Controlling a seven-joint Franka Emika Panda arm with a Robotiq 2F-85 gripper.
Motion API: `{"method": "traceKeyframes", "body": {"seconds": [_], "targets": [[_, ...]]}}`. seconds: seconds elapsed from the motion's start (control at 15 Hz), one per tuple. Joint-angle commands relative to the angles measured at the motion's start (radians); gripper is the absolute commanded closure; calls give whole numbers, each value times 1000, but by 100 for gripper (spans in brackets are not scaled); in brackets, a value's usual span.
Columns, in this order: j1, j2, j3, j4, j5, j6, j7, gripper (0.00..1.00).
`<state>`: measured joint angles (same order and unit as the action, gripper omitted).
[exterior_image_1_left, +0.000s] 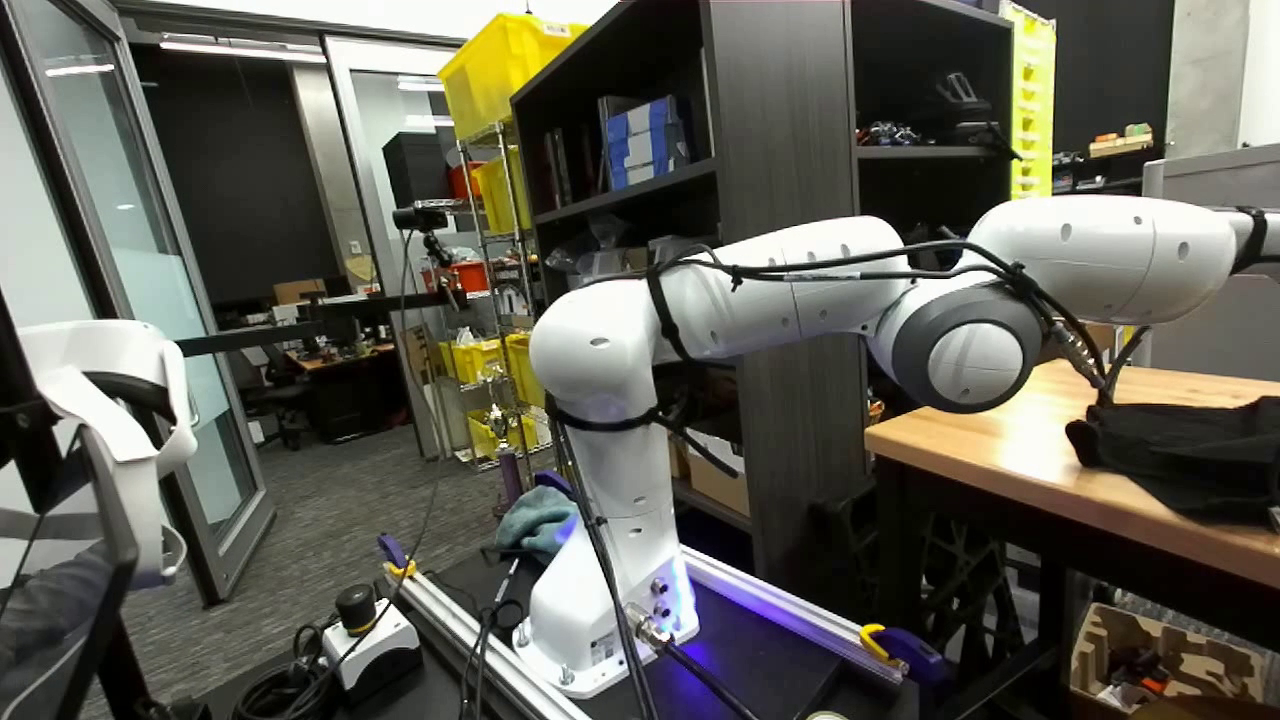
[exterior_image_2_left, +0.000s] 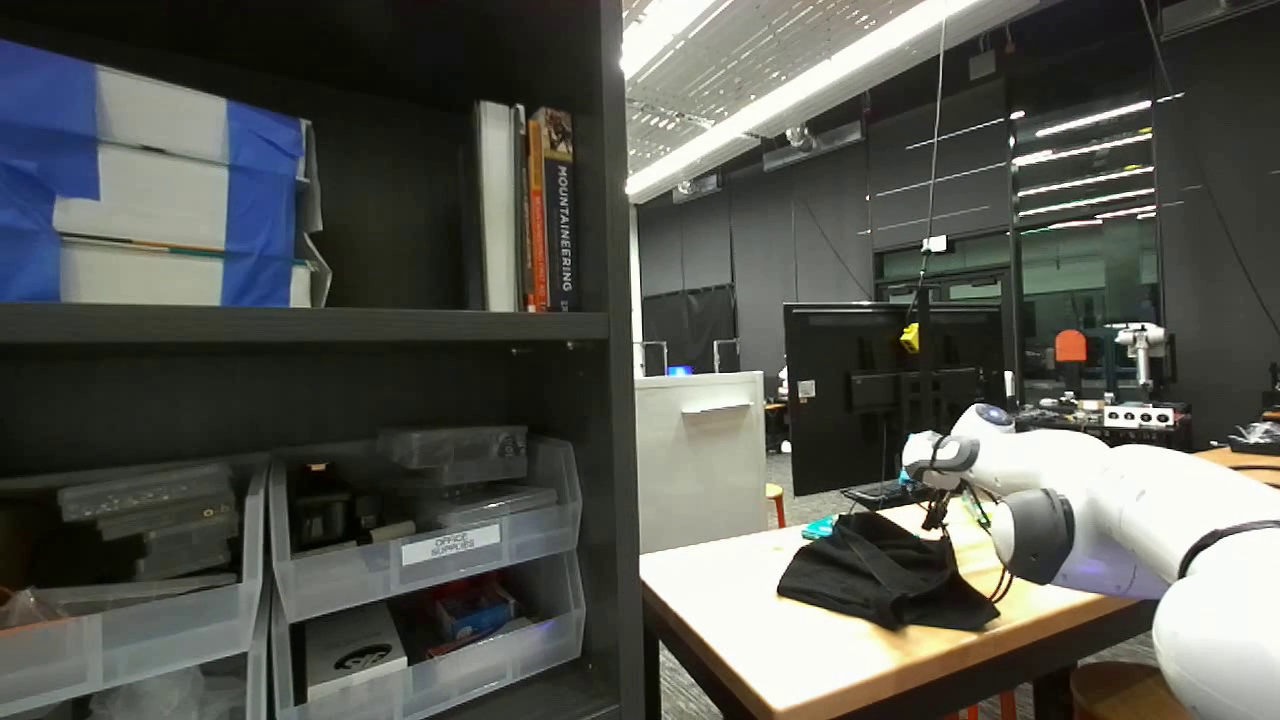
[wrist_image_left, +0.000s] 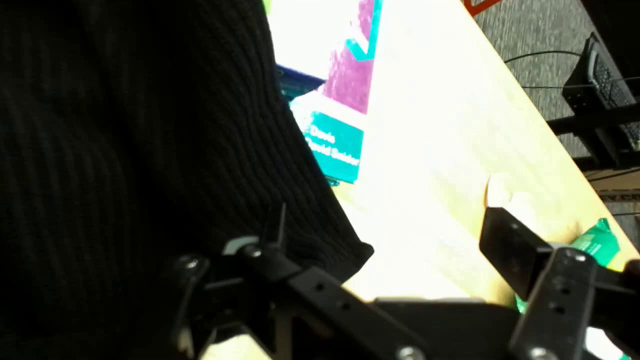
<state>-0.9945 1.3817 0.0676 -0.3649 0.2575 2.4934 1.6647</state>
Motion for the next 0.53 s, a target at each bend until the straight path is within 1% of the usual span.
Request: {"method": "traceKeyframes", "body": {"seconds": [0.0,0.2,0.47], "targets": [[-38,-24,86,-11,77,-25,-114,0],[-69,-32,127,-15,116,-63,-177,0],[-109,-47,160,-21,151,-160,-232,0]]}}
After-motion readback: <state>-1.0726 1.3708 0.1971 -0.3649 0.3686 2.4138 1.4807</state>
